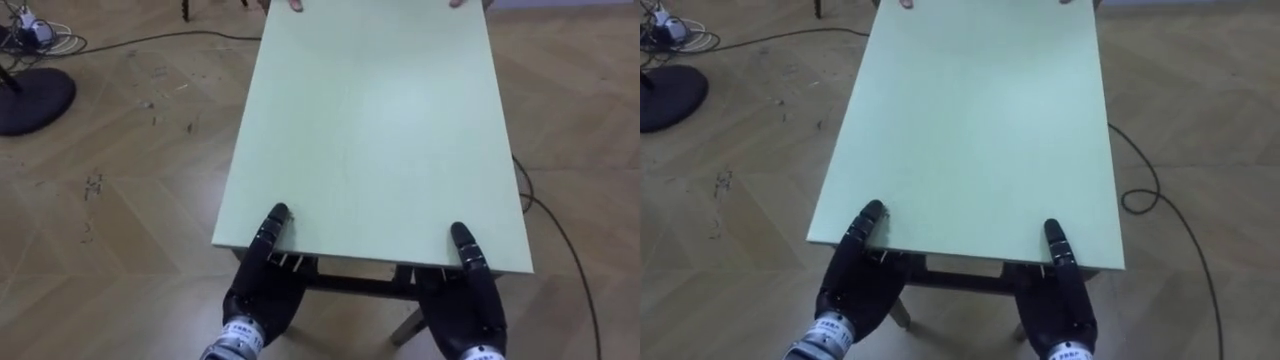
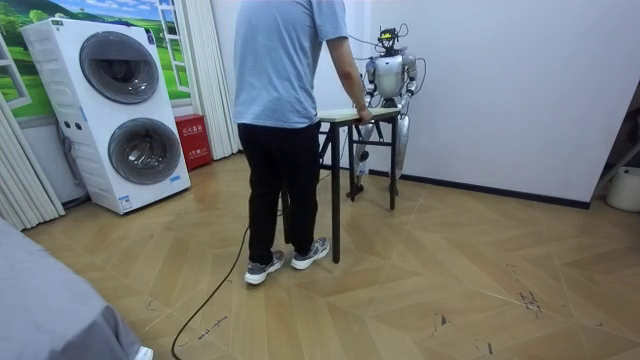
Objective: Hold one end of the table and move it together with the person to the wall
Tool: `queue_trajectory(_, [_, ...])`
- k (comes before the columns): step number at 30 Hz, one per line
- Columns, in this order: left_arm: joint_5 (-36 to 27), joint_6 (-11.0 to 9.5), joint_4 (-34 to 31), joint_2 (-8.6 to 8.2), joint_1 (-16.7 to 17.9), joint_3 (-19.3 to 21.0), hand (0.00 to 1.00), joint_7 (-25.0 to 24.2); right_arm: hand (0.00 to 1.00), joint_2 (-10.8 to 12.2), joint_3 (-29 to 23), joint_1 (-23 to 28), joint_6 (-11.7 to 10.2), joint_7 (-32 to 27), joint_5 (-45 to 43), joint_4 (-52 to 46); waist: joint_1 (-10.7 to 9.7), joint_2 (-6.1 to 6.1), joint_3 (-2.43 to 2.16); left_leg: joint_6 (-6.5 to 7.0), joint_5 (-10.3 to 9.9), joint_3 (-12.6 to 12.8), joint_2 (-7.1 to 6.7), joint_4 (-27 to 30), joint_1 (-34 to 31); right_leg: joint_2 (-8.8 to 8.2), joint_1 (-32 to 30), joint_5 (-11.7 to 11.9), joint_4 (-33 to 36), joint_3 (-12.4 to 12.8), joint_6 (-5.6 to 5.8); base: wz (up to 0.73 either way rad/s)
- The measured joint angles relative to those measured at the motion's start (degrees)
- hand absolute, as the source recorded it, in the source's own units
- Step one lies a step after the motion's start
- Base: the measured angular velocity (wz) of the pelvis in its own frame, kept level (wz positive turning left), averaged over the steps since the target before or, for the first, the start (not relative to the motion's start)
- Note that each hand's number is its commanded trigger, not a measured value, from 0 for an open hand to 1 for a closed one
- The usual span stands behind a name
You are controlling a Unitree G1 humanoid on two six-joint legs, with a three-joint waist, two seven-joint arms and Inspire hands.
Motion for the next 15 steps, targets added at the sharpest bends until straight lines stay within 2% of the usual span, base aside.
queue_trajectory(2, [0.0,-0.1,0.0,0.09,0.1,0.0,1.0,0.0,1.0,-0.1,0.6,0.1,-0.8,0.0,0.0,0.0,0.2,0.02,-0.02,-0.6,0.7,-0.9,-0.63,-0.5,-0.2,0.59,0.5,-0.1,-1.5,0.0,0.12,0.09])
queue_trajectory(7, [-0.1,-0.9,-0.2,0.54,0.3,-0.1,1.0,-0.1,1.0,-0.2,2.2,0.1,-2.0,0.0,0.4,0.0,0.8,-0.8,-0.14,-1.47,3.1,-0.8,-0.37,-3.8,0.8,2.68,3.4,0.0,-8.3,0.4,0.07,-0.03])
queue_trajectory(9, [0.4,-1.1,-0.8,0.68,0.4,-0.1,1.0,0.2,1.0,-0.3,2.3,0.1,-2.3,0.0,1.7,0.0,1.8,-1.26,-0.15,-2.21,3.6,-0.8,0.48,-4.4,1.0,4.03,4.1,0.0,-10.4,0.4,-0.23,-0.08])
queue_trajectory(15, [0.7,-1.8,-2.1,1.17,1.1,-0.1,1.0,0.3,1.0,-0.3,3.7,0.0,-3.3,0.1,2.0,-0.1,2.1,-2.01,-0.2,-3.76,5.1,-1.3,1.84,-7.2,2.1,6.26,6.0,0.4,-13.8,-0.6,-1.29,0.0])
